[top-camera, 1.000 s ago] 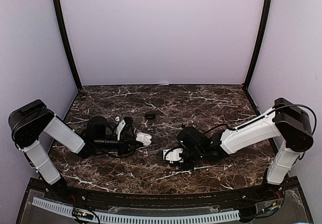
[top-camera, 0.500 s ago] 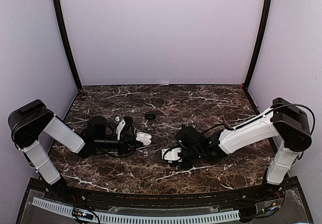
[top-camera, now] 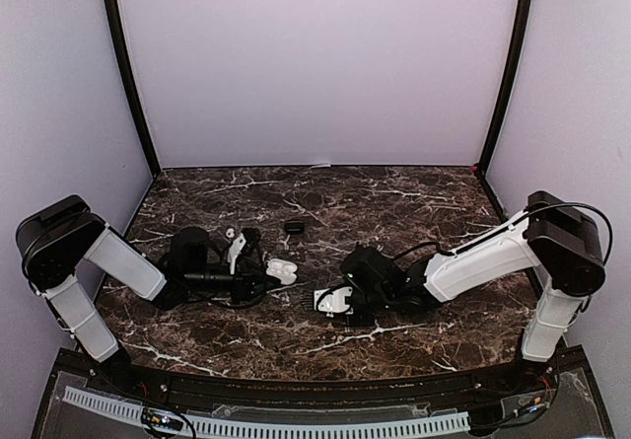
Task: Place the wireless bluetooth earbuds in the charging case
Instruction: Pick up the right earbud from the center of the board.
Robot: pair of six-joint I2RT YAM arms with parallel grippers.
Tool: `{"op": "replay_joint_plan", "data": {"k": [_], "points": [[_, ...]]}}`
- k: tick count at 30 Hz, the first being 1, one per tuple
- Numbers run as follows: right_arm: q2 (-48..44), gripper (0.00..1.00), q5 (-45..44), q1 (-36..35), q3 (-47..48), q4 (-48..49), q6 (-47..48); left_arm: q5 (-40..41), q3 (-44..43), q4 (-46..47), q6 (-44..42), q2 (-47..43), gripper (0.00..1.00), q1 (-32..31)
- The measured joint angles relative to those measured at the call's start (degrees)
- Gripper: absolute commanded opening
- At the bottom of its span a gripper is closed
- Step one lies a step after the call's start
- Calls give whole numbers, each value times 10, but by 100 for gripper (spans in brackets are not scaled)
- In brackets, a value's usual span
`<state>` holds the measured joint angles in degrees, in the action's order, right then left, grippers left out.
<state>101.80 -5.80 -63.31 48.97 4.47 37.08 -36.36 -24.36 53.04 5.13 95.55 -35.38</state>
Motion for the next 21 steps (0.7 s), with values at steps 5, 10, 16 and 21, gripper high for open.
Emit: {"op": "replay_joint_plan", "data": {"k": [5, 10, 16, 21], "points": [[0, 12, -3, 3, 1, 4, 4, 0, 0, 0, 0, 0, 6, 0], [0, 0, -3, 5, 2, 11, 4, 2, 0, 0, -1, 0, 6, 0], [-1, 0, 4, 9, 2, 14, -3, -2, 1, 1, -15, -3, 6, 0], [-14, 0, 29, 16, 2, 2, -22, -11, 12, 16, -31, -20, 6, 0]]}}
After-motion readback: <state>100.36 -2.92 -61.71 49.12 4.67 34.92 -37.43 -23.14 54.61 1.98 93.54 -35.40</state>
